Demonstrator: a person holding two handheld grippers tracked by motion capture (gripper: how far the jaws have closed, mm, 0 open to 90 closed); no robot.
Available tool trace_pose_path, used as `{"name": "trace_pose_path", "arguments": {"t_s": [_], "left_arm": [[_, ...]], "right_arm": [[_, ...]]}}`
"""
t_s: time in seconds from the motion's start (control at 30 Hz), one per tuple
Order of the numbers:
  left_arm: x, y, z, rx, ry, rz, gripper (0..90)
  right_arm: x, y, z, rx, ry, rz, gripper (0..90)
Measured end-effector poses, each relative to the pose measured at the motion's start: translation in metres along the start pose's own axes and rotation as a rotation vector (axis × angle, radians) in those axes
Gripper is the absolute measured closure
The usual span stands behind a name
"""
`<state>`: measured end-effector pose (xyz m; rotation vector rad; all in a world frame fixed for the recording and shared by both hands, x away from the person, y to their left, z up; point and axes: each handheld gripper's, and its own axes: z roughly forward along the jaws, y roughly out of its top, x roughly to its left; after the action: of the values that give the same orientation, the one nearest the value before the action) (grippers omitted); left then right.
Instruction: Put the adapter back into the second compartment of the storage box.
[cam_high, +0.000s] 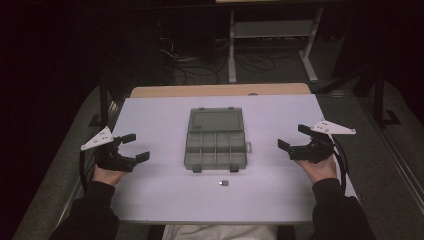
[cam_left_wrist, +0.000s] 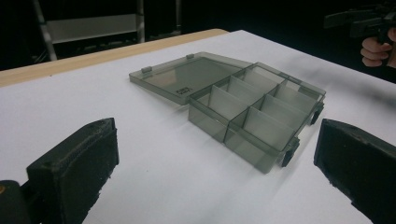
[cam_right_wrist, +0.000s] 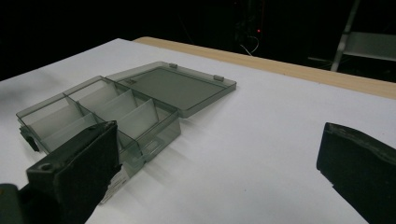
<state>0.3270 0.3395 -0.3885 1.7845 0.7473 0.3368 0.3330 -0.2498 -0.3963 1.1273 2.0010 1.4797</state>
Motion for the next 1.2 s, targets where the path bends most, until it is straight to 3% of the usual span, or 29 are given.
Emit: {"name": "trace_pose_path", "arguments": {"t_s": [0.23,0.73,1.2], "left_arm": [[0.000,0.000,0.000,-0.005,-0.002,0.004,0.0],[-0.001,-0.001,0.001,0.013,0.021,-0.002,0.0],[-0.023,0.018,0.009,0.114,-0.016,0.108,0.0]], "right_arm": [[0.008,-0.001,-0.005,-0.017,0.014,-0.032,0.0],[0.007,-0.002,-0.009,-0.027,0.028,-0.023,0.0],[0.007,-0.004,-0.009,-0.019,0.040,-0.030,0.0]]}}
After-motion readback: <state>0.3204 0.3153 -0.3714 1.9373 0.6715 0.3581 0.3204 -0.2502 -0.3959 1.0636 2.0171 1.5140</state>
